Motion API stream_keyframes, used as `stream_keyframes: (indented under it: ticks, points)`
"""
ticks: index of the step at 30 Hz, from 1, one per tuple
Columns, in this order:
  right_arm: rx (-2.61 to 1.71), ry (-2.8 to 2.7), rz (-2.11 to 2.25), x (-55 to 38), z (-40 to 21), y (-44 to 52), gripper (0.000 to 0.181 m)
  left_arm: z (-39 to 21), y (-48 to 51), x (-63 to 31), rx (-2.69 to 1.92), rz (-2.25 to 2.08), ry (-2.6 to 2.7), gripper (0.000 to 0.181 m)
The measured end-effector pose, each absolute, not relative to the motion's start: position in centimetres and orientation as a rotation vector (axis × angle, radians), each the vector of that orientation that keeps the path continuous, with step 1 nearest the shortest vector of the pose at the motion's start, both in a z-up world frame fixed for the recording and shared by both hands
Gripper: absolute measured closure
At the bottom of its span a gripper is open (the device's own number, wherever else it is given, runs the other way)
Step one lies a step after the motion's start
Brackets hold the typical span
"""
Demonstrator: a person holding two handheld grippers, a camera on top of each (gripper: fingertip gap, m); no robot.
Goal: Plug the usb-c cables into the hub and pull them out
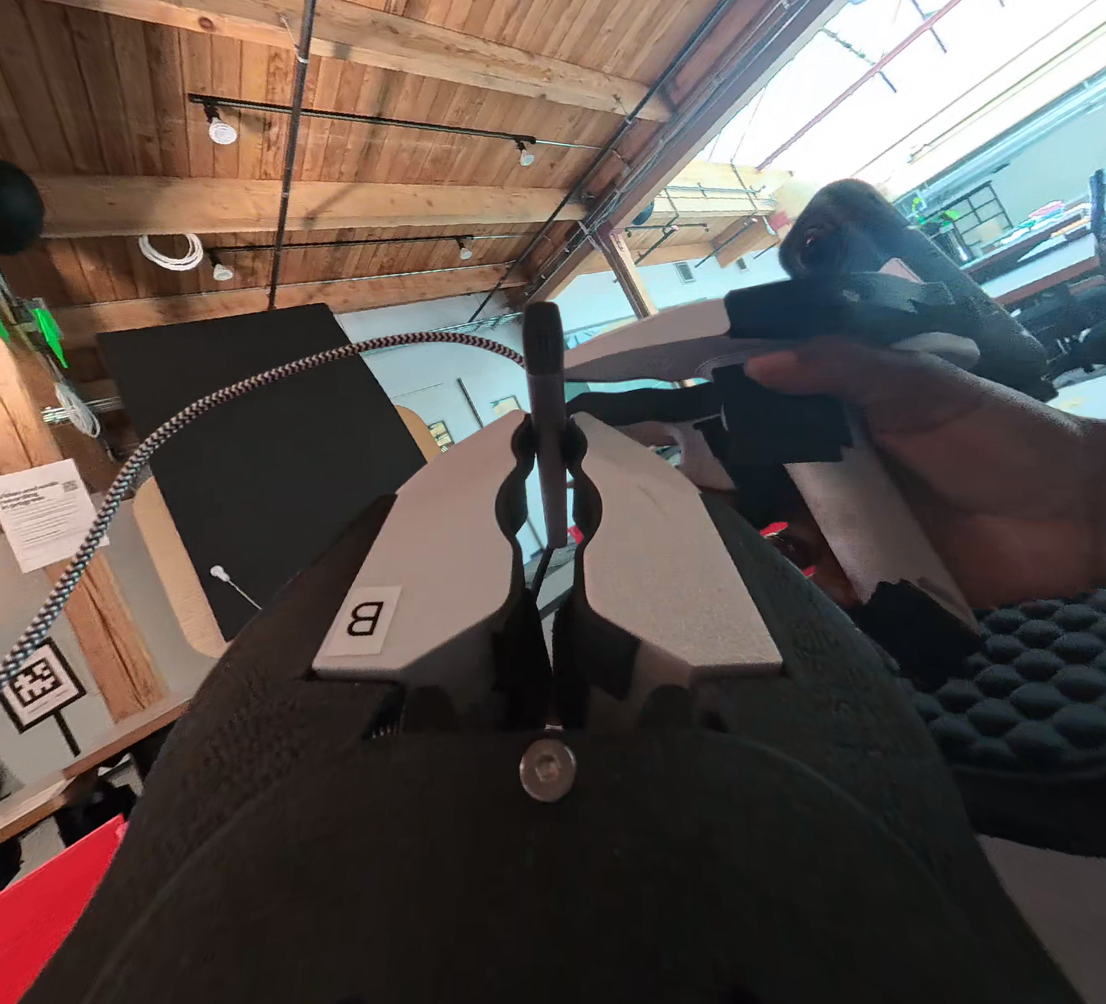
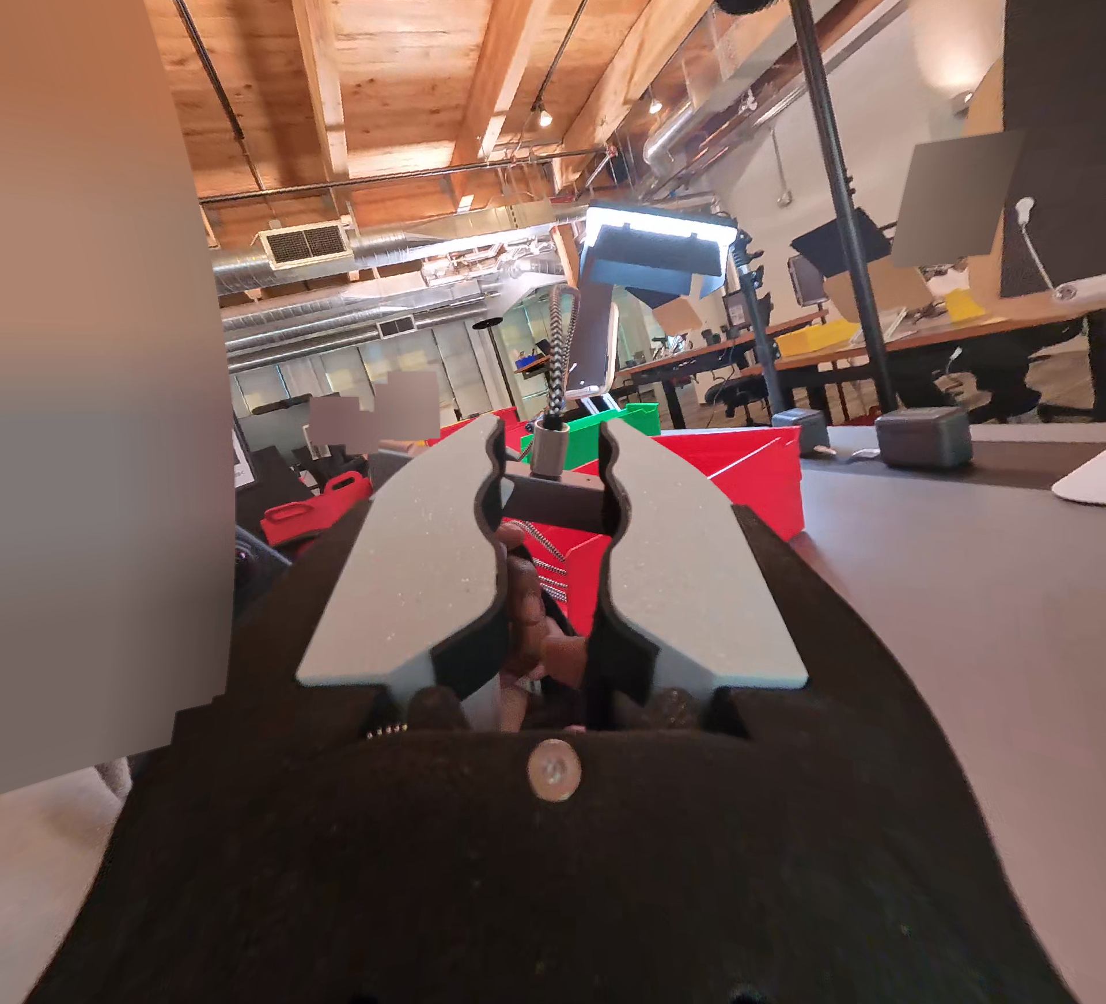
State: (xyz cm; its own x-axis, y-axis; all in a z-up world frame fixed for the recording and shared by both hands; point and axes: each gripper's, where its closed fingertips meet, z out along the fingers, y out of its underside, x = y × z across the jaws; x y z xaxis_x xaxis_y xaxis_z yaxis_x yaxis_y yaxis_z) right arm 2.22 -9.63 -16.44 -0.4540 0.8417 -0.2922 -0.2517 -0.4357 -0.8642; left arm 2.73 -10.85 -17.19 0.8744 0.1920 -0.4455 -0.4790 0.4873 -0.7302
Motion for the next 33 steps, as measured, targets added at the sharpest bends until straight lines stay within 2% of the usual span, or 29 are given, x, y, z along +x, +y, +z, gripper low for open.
stream_keyframes:
  ticks: [3,6,8,10,12,20,26,31,33]
  points:
    - [-0.988,-1.072,1.937,1.9,-16.9,-10.1,0.171,-17.3,-10.7,3.3,-0.987,0.446,0.362,0.174]
    - [-1.022,-1.088,1.930,1.9,-17.0,-9.8,0.172,-17.7,-10.2,3.2,-1.016,0.437,0.368,0.172]
    - [-1.021,-1.068,1.944,1.9,-17.2,-9.8,0.172,-18.1,-9.6,2.9,-1.066,0.445,0.341,0.161]
    - [-1.013,-1.038,1.958,1.9,-17.4,-10.1,0.171,-18.3,-9.5,3.2,-1.081,0.474,0.358,0.171]
    - [-1.000,-1.012,1.947,1.9,-17.3,-10.1,0.171,-18.2,-9.6,3.0,-1.092,0.513,0.346,0.173]
    - [-1.101,-0.975,1.881,1.2,-18.4,-8.2,0.173,-19.9,-7.9,2.1,-1.269,0.518,0.311,0.173]
    - [-1.036,-1.043,1.672,1.1,-18.5,-8.0,0.173,-20.5,-7.5,1.8,-1.317,0.416,0.281,0.172]
    - [-1.165,-1.022,1.828,0.2,-19.3,-7.4,0.173,-21.0,-7.4,1.2,-1.350,0.472,0.270,0.173]
    - [-1.057,-1.079,1.546,0.4,-19.5,-7.9,0.172,-21.6,-7.4,0.8,-1.380,0.398,0.257,0.173]
